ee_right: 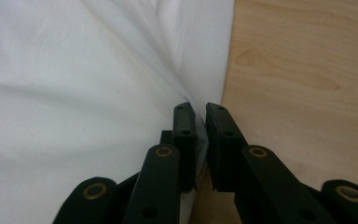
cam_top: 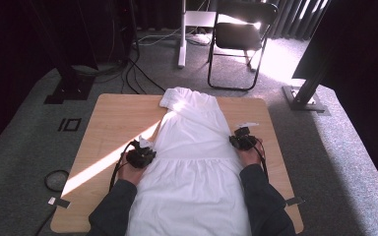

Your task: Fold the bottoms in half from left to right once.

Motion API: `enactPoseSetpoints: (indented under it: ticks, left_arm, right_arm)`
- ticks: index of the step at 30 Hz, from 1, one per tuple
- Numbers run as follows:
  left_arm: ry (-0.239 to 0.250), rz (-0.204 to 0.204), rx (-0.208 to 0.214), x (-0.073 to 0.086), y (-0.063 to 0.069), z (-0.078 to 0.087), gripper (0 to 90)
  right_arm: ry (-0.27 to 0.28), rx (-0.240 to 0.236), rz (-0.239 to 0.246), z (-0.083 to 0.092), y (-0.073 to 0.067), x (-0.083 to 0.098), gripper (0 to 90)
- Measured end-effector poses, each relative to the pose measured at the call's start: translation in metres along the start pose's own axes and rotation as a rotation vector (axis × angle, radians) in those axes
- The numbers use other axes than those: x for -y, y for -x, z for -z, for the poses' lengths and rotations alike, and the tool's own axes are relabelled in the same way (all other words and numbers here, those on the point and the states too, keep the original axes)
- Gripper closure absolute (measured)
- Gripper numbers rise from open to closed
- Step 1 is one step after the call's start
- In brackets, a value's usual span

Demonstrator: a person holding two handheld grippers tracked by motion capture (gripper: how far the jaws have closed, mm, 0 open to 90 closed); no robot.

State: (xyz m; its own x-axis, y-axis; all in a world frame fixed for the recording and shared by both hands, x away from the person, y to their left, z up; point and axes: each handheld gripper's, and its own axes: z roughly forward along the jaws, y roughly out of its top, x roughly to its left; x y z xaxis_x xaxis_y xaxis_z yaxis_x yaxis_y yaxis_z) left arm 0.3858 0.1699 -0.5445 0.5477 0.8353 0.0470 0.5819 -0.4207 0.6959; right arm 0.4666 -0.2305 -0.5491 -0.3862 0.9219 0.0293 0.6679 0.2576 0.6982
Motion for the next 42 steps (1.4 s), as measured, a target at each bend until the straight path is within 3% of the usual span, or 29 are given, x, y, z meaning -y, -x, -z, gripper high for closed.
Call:
enactPoseSetpoints:
  ticks: [5,9,12,15,17,20,23,26,29,31,33,34,37,39,40,42]
  left_arm:
    - [0.009,-0.003,0.032,0.025,0.016,0.023,84.2]
    - [0.016,-0.028,0.078,0.052,0.034,0.047,84.1]
    - [0.017,-0.02,0.118,0.07,0.044,0.064,84.0]
    - [0.002,-0.031,0.14,0.079,0.05,0.074,83.2]
    - [0.008,-0.039,0.13,0.08,0.051,0.076,74.8]
    - [0.04,-0.009,0.129,0.073,0.046,0.079,60.3]
    - [0.089,-0.01,0.117,0.056,0.04,0.083,54.8]
    - [0.124,-0.053,0.11,0.032,0.037,0.081,54.3]
    - [0.107,-0.096,0.112,0.009,0.035,0.064,54.5]
    - [0.06,-0.111,0.106,0.0,0.034,0.044,54.5]
    - [0.015,-0.116,0.101,-0.002,0.032,0.027,54.6]
    - [0.0,-0.107,0.097,-0.001,0.031,0.019,54.6]
    - [-0.024,-0.085,0.112,0.004,0.029,0.005,54.5]
    - [-0.015,-0.066,0.117,0.006,0.028,0.005,54.7]
    - [-0.016,-0.066,0.116,0.006,0.028,0.006,54.9]
    - [-0.01,-0.069,0.113,0.008,0.028,0.006,55.1]
  right_arm:
    - [0.014,-0.022,0.014,0.019,-0.011,0.024,82.4]
    - [0.008,-0.046,0.038,0.043,-0.024,0.05,82.3]
    - [0.001,-0.079,0.04,0.063,-0.031,0.071,81.9]
    - [-0.015,-0.099,0.061,0.078,-0.038,0.086,81.4]
    - [-0.03,-0.108,0.071,0.084,-0.04,0.091,79.4]
    - [-0.04,-0.111,0.079,0.086,-0.04,0.089,66.7]
    - [0.019,-0.112,0.081,0.089,-0.039,0.077,52.6]
    - [0.056,-0.135,0.128,0.091,-0.047,0.053,45.3]
    - [0.094,-0.199,0.205,0.084,-0.065,0.027,55.6]
    - [0.094,-0.237,0.254,0.072,-0.078,0.011,66.8]
    - [0.077,-0.25,0.305,0.054,-0.094,-0.002,68.0]
    - [0.068,-0.253,0.318,0.045,-0.101,-0.007,63.8]
    - [0.019,-0.229,0.336,0.017,-0.118,-0.016,42.3]
    - [-0.013,-0.147,0.349,0.001,-0.124,-0.018,34.8]
    - [-0.021,-0.12,0.354,-0.005,-0.124,-0.018,35.3]
    - [-0.019,-0.099,0.331,-0.01,-0.116,-0.02,45.5]
